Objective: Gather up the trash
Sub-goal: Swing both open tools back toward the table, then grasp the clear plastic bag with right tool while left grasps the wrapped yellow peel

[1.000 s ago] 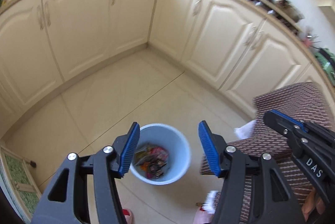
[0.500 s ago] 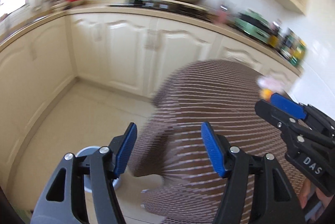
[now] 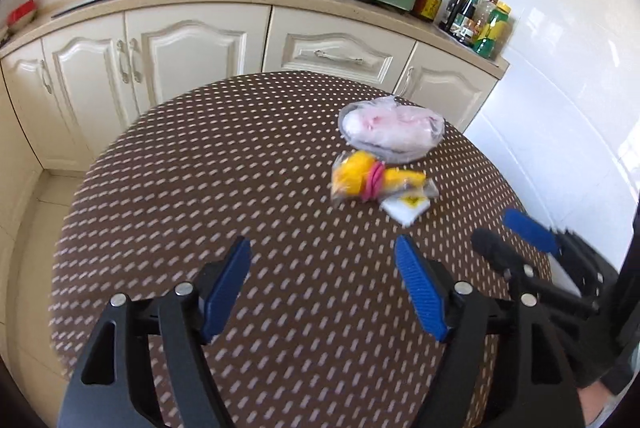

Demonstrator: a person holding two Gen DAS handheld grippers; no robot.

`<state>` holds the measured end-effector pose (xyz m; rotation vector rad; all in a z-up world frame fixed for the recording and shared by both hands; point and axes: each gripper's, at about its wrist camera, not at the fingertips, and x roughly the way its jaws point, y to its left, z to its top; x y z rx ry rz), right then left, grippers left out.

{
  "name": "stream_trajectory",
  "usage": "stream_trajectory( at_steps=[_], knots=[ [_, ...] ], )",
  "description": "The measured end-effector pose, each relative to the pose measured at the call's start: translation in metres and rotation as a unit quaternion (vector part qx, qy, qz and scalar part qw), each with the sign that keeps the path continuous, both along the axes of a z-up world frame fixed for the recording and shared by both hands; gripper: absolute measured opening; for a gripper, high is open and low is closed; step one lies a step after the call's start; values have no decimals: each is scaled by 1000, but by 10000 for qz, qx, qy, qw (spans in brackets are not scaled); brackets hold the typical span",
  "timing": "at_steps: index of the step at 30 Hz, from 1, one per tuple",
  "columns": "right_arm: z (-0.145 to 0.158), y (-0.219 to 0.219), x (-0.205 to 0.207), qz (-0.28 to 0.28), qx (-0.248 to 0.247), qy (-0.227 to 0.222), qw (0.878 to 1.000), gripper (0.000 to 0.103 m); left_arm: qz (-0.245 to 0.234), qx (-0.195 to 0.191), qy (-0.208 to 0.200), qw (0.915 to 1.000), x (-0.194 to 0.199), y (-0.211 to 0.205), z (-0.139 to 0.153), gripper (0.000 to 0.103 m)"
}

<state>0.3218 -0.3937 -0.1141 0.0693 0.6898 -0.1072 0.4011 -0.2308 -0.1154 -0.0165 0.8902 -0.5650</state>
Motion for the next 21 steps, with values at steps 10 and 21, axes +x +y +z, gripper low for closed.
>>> stream_trajectory(
  at_steps=[10, 21],
  knots=[
    [-17, -33, 30, -62, 92, 192, 9998, 55, 302, 128, 200, 9993, 60, -53, -22, 73],
    [-25, -34, 58, 82, 53, 379, 9992, 58, 9, -419, 854, 9955, 91, -69, -38, 44]
  ],
)
